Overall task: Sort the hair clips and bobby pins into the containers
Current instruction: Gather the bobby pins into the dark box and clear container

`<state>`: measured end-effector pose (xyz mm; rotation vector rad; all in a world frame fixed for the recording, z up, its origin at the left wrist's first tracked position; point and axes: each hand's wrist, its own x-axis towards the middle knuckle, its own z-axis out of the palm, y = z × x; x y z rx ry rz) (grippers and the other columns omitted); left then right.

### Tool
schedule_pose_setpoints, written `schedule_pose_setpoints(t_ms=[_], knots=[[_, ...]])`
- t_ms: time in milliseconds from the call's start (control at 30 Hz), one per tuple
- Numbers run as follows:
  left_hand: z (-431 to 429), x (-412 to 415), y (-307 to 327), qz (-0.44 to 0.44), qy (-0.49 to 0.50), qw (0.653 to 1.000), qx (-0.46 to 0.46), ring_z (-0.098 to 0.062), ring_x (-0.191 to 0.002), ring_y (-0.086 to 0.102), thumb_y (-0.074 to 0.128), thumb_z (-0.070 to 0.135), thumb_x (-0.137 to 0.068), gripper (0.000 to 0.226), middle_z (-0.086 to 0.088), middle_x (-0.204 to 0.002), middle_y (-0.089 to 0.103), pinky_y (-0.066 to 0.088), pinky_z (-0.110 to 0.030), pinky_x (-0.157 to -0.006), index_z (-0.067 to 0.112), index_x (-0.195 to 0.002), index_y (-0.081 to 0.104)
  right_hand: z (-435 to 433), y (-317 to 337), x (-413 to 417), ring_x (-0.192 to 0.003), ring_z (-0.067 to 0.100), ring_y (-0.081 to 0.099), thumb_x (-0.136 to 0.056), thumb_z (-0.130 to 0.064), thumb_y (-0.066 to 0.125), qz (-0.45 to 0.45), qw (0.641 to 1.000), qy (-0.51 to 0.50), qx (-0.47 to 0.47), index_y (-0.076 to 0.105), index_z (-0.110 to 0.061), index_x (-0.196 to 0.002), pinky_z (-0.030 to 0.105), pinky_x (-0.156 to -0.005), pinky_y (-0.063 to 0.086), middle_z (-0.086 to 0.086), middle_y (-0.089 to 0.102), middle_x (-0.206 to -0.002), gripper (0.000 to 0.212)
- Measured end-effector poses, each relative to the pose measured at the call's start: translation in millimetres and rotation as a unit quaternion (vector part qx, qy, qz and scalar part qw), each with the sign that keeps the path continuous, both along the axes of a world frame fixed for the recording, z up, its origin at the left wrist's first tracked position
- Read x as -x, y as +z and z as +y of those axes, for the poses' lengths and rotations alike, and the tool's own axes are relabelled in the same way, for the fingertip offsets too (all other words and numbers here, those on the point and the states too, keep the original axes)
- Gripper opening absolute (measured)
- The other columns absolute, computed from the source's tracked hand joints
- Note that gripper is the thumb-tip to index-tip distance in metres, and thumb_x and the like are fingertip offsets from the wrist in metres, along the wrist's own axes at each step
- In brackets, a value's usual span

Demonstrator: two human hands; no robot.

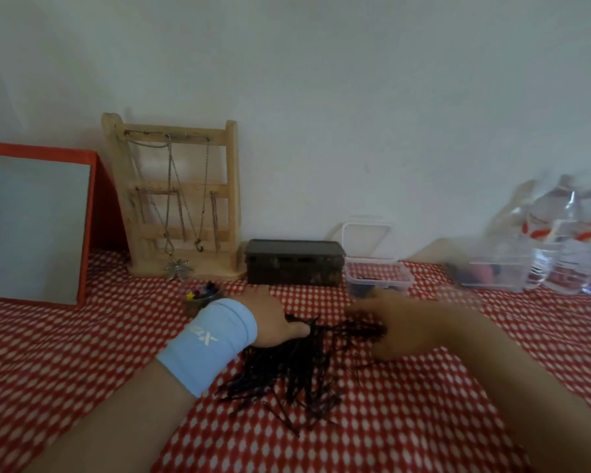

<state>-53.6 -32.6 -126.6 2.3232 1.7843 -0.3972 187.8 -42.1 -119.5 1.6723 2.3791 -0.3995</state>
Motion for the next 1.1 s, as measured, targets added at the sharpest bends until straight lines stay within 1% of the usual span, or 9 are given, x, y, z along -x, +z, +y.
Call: schedule_pose_setpoints(t_ms=[200,333,433,567,800,867,933,1000,1100], knots=[[-3,-8,-13,-0.147,-0.086,0.984,-0.050,-0.019,-0.133,0.037,0.057,0.045,-0.094,0.060,-0.002,-0.146,0.039,0.032,-0.033,-0.113,0.025,-0.148,0.039,-9,-4,2,-0.107,0.003,0.054,-0.086,-0.012,0.068,0.122,0.991,0.043,-0.041,0.062,-0.031,-0.133,0.025,-0.102,0.047,-0.018,0.054,-0.118,0.051],[-11,-7,-18,-0.225,-0.116,0.964,-0.082,-0.013,-0.138,0.033,0.054,0.041,-0.097,0.058,0.008,-0.151,0.031,0.027,-0.027,-0.115,0.029,-0.150,0.033,-8,-12,-1,-0.097,-0.006,0.059,-0.088,-0.012,0.071,0.188,0.980,0.046,-0.052,0.068,-0.032,-0.125,0.011,-0.088,0.048,-0.022,0.062,-0.111,0.042],[-18,0,-20,-0.140,-0.082,0.981,-0.109,-0.019,-0.147,0.014,0.049,0.074,-0.083,0.090,0.008,-0.160,0.013,0.015,-0.035,-0.119,0.030,-0.155,0.016,-12,-9,-4,-0.109,-0.004,0.056,-0.089,-0.031,0.072,0.195,0.978,0.035,-0.064,0.059,-0.034,-0.136,0.015,-0.097,0.046,-0.019,0.059,-0.126,0.049],[-27,1,-24,-0.043,-0.040,0.998,0.018,-0.021,-0.150,-0.013,0.050,0.094,-0.057,0.133,0.001,-0.163,-0.017,0.001,-0.044,-0.122,0.027,-0.155,-0.012,-16,-9,-8,-0.133,0.011,0.035,-0.067,-0.067,0.077,0.081,0.996,0.030,-0.015,0.039,-0.042,-0.148,0.039,-0.114,0.035,-0.014,0.037,-0.145,0.093],[-32,-24,-31,-0.196,-0.118,0.973,-0.039,-0.012,-0.145,0.018,0.059,0.067,-0.082,0.095,0.008,-0.161,0.017,0.017,-0.030,-0.119,0.028,-0.155,0.014,-12,-22,6,-0.099,-0.001,0.059,-0.082,-0.047,0.077,0.166,0.981,0.032,-0.093,0.067,-0.034,-0.121,0.020,-0.090,0.052,-0.016,0.064,-0.117,0.043],[-29,-21,-30,-0.261,-0.132,0.956,-0.025,-0.008,-0.140,0.030,0.061,0.066,-0.082,0.086,0.012,-0.156,0.030,0.025,-0.035,-0.119,0.034,-0.153,0.024,-13,-23,6,-0.097,0.001,0.058,-0.082,-0.048,0.076,0.162,0.978,0.030,-0.125,0.067,-0.033,-0.117,0.019,-0.085,0.050,-0.014,0.062,-0.113,0.039],[-29,-8,-23,-0.297,-0.109,0.948,-0.027,-0.004,-0.141,0.028,0.061,0.070,-0.079,0.090,0.017,-0.156,0.026,0.026,-0.036,-0.120,0.037,-0.153,0.022,-13,-23,6,-0.107,0.008,0.055,-0.083,-0.048,0.072,0.155,0.973,0.037,-0.166,0.063,-0.033,-0.121,0.026,-0.093,0.049,-0.010,0.056,-0.119,0.042],[-33,13,-11,-0.240,-0.081,0.967,-0.031,-0.008,-0.145,0.020,0.065,0.073,-0.072,0.104,0.017,-0.159,0.018,0.021,-0.037,-0.121,0.037,-0.154,0.012,-18,-22,10,-0.123,0.011,0.046,-0.084,-0.053,0.068,0.182,0.969,0.048,-0.160,0.055,-0.036,-0.133,0.036,-0.107,0.042,-0.008,0.047,-0.134,0.054],[-46,44,5,-0.032,-0.007,0.998,0.050,-0.019,-0.150,-0.004,0.069,0.081,-0.058,0.137,0.009,-0.162,-0.012,0.008,-0.043,-0.123,0.031,-0.153,-0.015,-28,-24,26,-0.148,0.012,0.015,-0.075,-0.068,0.072,0.198,0.976,0.081,-0.048,0.021,-0.044,-0.154,0.042,-0.123,0.018,-0.014,0.013,-0.162,0.097]])
